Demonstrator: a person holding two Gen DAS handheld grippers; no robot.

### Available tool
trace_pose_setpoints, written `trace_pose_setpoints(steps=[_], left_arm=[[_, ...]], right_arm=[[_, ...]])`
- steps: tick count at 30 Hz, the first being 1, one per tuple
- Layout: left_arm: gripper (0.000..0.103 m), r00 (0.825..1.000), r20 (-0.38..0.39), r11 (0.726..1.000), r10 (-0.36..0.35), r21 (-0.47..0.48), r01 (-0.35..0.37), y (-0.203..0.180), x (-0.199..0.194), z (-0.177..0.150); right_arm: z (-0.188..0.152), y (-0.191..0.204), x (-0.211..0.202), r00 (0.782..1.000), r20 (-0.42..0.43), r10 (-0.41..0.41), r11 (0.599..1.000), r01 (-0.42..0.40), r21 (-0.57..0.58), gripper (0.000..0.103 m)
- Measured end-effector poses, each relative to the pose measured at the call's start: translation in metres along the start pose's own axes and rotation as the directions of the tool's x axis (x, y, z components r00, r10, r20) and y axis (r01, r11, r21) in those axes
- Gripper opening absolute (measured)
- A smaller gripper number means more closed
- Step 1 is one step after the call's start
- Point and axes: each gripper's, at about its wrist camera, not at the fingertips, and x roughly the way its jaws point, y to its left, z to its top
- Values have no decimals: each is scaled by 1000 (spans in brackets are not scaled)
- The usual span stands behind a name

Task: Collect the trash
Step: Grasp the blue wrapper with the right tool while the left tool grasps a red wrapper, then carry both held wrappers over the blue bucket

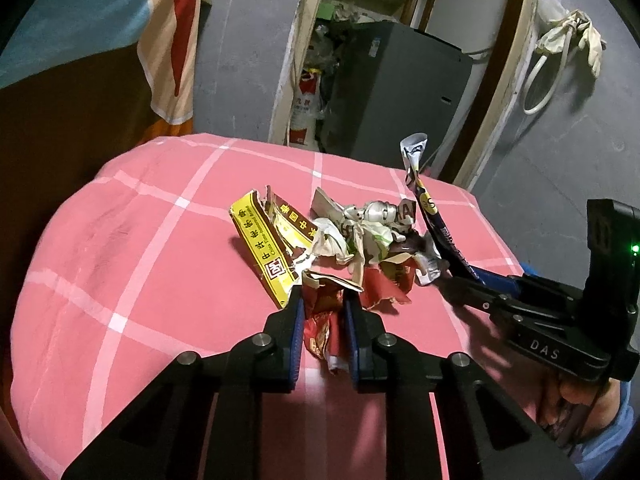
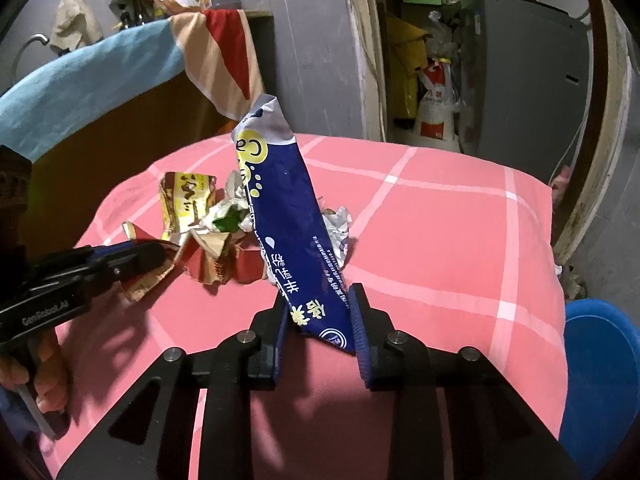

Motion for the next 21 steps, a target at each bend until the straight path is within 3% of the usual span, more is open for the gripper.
trace_pose_setpoints(steps=[6, 12, 17, 21], left_arm=[[15, 998, 69, 1000, 0, -11, 1, -2, -18, -7], [15, 988, 153, 1000, -11, -2, 11, -12, -37, -13], [15, 973, 227, 999, -37, 18, 34, -34, -49, -9], [15, 955, 287, 997, -75, 43, 66, -60, -56, -1]], right_arm=[[-9, -3, -11, 996, 73, 43, 998, -46, 36, 25], [-17, -3, -39, 977, 200, 70, 995, -82, 52, 25], [-20, 0, -68, 943, 327, 55, 997, -72, 41, 25], [-25, -1, -97, 899, 439, 9, 999, -28, 36, 25]])
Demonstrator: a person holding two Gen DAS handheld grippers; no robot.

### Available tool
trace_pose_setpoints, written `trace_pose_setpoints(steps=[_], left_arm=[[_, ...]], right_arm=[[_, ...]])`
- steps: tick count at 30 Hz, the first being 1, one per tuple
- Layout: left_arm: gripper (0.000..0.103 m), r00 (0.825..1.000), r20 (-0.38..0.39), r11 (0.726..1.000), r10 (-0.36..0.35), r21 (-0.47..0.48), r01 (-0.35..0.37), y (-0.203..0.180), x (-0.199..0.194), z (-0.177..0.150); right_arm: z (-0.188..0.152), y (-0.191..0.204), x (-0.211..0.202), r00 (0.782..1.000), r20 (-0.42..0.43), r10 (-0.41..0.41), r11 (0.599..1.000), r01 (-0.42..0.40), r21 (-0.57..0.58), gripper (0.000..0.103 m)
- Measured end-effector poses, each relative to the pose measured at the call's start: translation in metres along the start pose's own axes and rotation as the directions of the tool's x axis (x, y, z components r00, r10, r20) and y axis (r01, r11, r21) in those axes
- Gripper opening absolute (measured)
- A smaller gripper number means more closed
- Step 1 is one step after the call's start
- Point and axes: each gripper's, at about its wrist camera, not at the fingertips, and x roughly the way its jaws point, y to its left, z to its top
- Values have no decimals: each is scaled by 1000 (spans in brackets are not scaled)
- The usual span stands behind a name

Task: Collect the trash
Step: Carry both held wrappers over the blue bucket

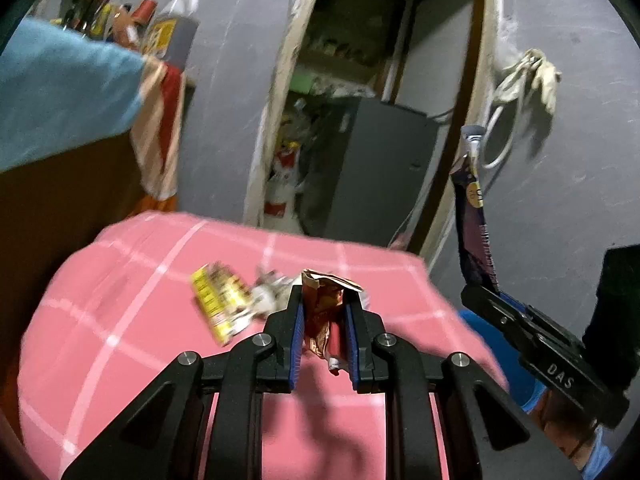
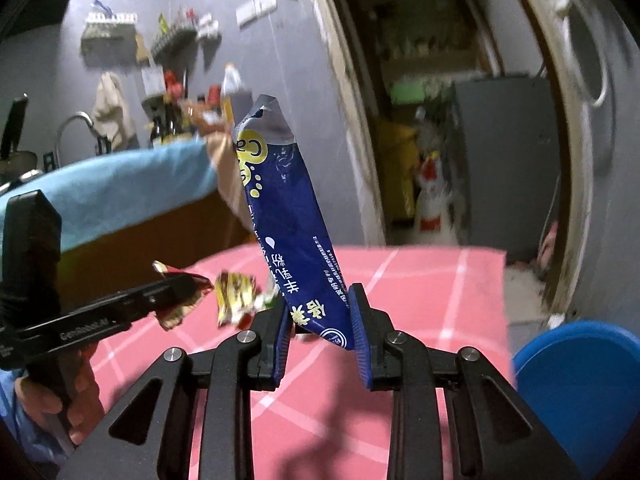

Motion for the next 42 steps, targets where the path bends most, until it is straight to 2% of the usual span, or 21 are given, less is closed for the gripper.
trace_pose_setpoints(steps=[5, 9, 17, 23, 27, 32, 37, 42], left_arm=[[15, 996, 64, 998, -65, 27, 63, -32, 1, 12], [15, 988, 95, 992, -121, 59, 116, -60, 5, 20], [15, 973, 77, 973, -216, 105, 207, -113, 28, 21], [15, 963, -15, 957, -270, 103, 270, -146, 59, 14], [15, 954, -102, 952, -282, 89, 291, -164, 83, 6], [15, 934, -224, 952, -278, 62, 299, -175, 113, -9], [16, 902, -336, 955, -271, 22, 295, -181, 144, -25], [16, 881, -392, 958, -263, 2, 287, -182, 161, -37]], right_arm=[[8, -11, -34, 988, 124, -88, 996, 88, 2, 25], [11, -23, -60, 967, 196, -163, 986, 164, 8, 25], [5, -51, -97, 918, 241, -316, 948, 314, 47, 26], [-5, -82, -113, 891, 198, -408, 912, 390, 127, 27], [-15, -108, -119, 881, 132, -455, 882, 426, 200, 28], [-31, -135, -120, 882, 51, -468, 853, 436, 285, 28], [-46, -154, -117, 892, -25, -452, 831, 430, 353, 28], [-56, -168, -114, 900, -82, -429, 809, 422, 410, 30]])
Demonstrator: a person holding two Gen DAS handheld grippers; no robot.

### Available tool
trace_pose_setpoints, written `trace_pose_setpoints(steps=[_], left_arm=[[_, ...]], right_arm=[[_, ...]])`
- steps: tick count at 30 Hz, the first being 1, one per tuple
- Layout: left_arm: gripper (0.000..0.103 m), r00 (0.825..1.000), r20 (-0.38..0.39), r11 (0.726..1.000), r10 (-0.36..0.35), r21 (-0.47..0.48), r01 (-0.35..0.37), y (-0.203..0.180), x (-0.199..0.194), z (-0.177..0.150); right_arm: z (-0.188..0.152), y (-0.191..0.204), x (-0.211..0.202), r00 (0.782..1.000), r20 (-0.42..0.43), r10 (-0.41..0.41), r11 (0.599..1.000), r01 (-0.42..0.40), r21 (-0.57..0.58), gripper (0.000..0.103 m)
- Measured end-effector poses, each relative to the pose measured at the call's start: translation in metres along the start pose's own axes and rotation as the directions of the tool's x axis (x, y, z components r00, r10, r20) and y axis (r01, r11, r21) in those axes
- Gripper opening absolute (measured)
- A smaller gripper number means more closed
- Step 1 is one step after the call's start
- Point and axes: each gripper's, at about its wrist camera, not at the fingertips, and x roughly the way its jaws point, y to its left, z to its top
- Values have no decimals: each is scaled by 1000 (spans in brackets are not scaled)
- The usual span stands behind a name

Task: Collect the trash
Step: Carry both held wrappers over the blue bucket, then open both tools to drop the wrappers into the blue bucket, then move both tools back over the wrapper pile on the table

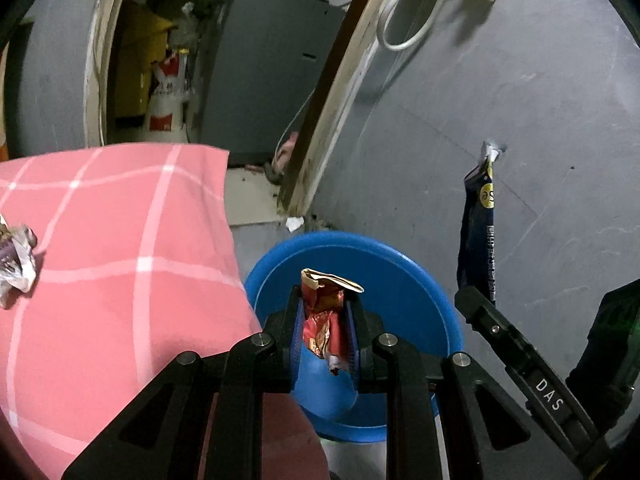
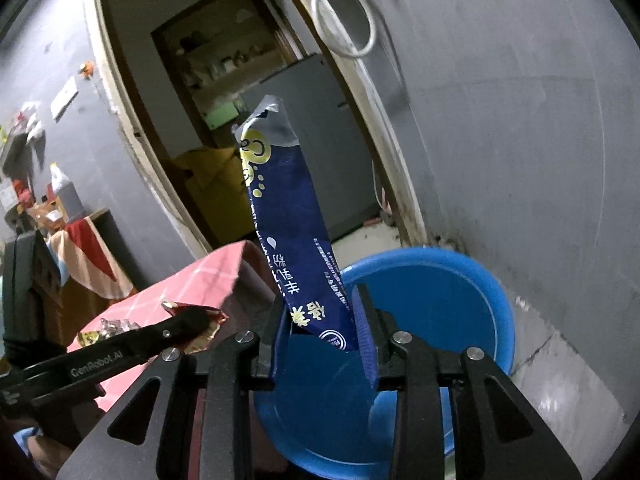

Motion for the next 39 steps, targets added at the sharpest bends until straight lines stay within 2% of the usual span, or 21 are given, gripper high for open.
trace_pose_setpoints(steps=[1, 5, 9, 12, 14, 18, 19, 21, 22, 25, 28, 31, 35, 39], left_arm=[[18, 1000, -5, 1000, 1, -1, -1, 0, 2, 1], [36, 1000, -5, 1000, 4, -20, -4, 4, 5, 0], [36, 1000, -5, 999, 3, -34, -4, 7, 3, 2], [38, 1000, 6, 999, 3, -49, -2, 8, -7, 3], [48, 999, 28, 999, 16, -51, -15, 12, -14, 4], [55, 995, 91, 998, 50, -46, -46, 19, -33, 5], [58, 993, 106, 997, 59, -46, -54, 21, -39, 6], [65, 988, 135, 996, 75, -49, -69, 25, -51, 6], [70, 984, 155, 996, 84, -51, -77, 28, -58, 6], [82, 970, 220, 994, 106, -58, -95, 37, -81, 4], [96, 951, 280, 991, 127, -67, -113, 46, -103, -1], [99, 928, 343, 989, 144, -71, -128, 53, -124, -5], [101, 907, 381, 983, 182, -75, -166, 62, -147, -12], [101, 871, 427, 969, 245, -76, -235, 69, -166, -23]], right_arm=[[-1, -1, 1, 1000, -9, 0, 1000, 0, 11, 30], [1, -4, 4, 1000, -26, 2, 999, -1, 38, 30], [2, -4, 6, 1000, -30, 0, 999, 1, 43, 32], [3, -4, 4, 1000, -16, -2, 999, 3, 41, 40], [4, -2, 2, 1000, 0, -5, 999, 5, 32, 44], [6, 7, -6, 998, 61, -2, 1000, 2, -8, 54], [7, 9, -8, 997, 74, 0, 1000, 1, -18, 57], [8, 17, -13, 994, 110, 6, 999, -1, -45, 71], [8, 20, -15, 992, 128, 10, 998, -2, -57, 78], [8, 33, -24, 981, 189, 39, 994, -18, -111, 85], [7, 45, -28, 969, 236, 69, 989, -35, -144, 103], [6, 57, -35, 952, 284, 113, 981, -62, -181, 103], [4, 71, -39, 935, 316, 158, 972, -90, -218, 103], [1, 89, -41, 922, 337, 192, 959, -104, -262, 103]])
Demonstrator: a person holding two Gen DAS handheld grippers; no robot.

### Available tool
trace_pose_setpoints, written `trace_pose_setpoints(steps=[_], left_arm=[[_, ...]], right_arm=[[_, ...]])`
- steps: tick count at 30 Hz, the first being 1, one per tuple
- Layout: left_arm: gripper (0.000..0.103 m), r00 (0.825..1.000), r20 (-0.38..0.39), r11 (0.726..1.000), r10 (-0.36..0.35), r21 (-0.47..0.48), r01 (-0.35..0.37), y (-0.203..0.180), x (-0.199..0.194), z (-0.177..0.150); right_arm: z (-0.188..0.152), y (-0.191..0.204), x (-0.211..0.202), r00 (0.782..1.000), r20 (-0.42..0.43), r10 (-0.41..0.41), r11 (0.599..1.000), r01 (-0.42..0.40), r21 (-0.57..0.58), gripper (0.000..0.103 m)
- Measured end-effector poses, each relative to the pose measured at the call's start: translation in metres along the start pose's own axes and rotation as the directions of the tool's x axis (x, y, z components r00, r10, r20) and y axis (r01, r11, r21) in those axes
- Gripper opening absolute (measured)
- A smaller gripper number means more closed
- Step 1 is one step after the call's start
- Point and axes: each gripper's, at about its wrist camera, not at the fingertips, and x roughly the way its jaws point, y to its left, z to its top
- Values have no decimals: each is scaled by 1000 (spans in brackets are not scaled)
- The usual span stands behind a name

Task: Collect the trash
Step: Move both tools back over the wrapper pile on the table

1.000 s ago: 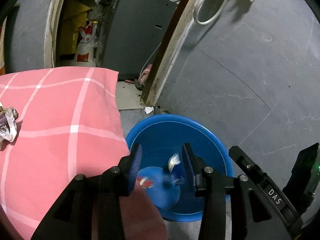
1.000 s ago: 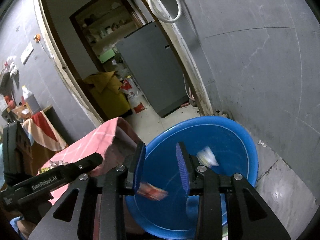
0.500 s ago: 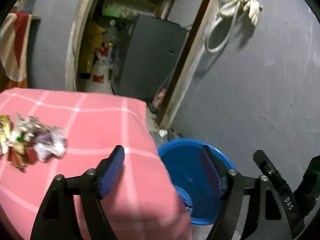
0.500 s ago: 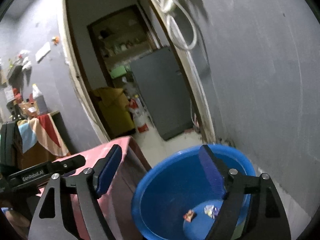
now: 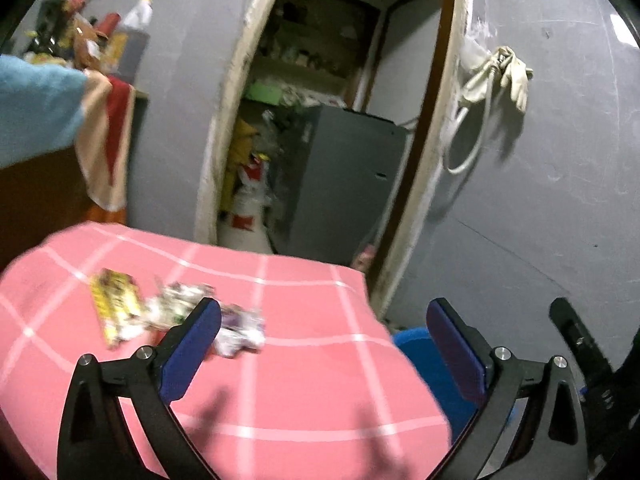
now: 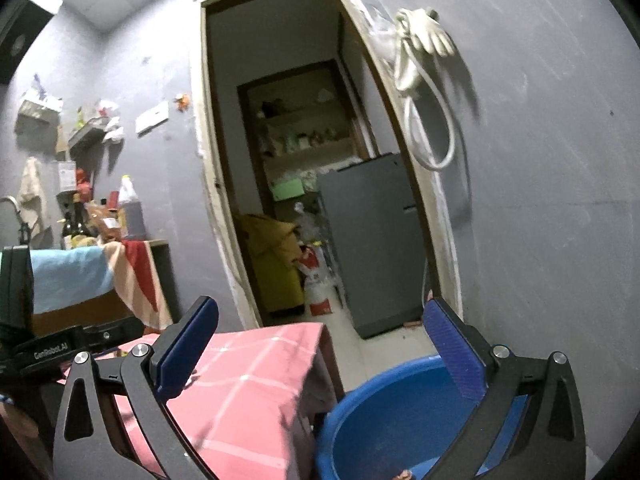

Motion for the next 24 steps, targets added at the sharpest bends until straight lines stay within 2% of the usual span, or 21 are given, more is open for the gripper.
trace_pose_setpoints(steps=[7, 12, 18, 24], left_arm=[[101, 992, 93, 993, 88, 69, -95, 19, -28, -7], [101, 982, 138, 987, 131, 73, -142, 37, -46, -10], [101, 971, 163, 980, 177, 62, -189, 62, -65, -14], [101, 962, 157, 970, 224, 60, -235, 88, -77, -17]], right_arm=[[-1, 34, -1, 998, 28, 65, 997, -63, -53, 103], [0, 61, -4, 992, 46, 115, 989, -110, -100, 103], [-3, 92, -2, 985, 40, 169, 976, -162, -142, 103], [-8, 112, 10, 979, -5, 205, 967, -204, -151, 103]])
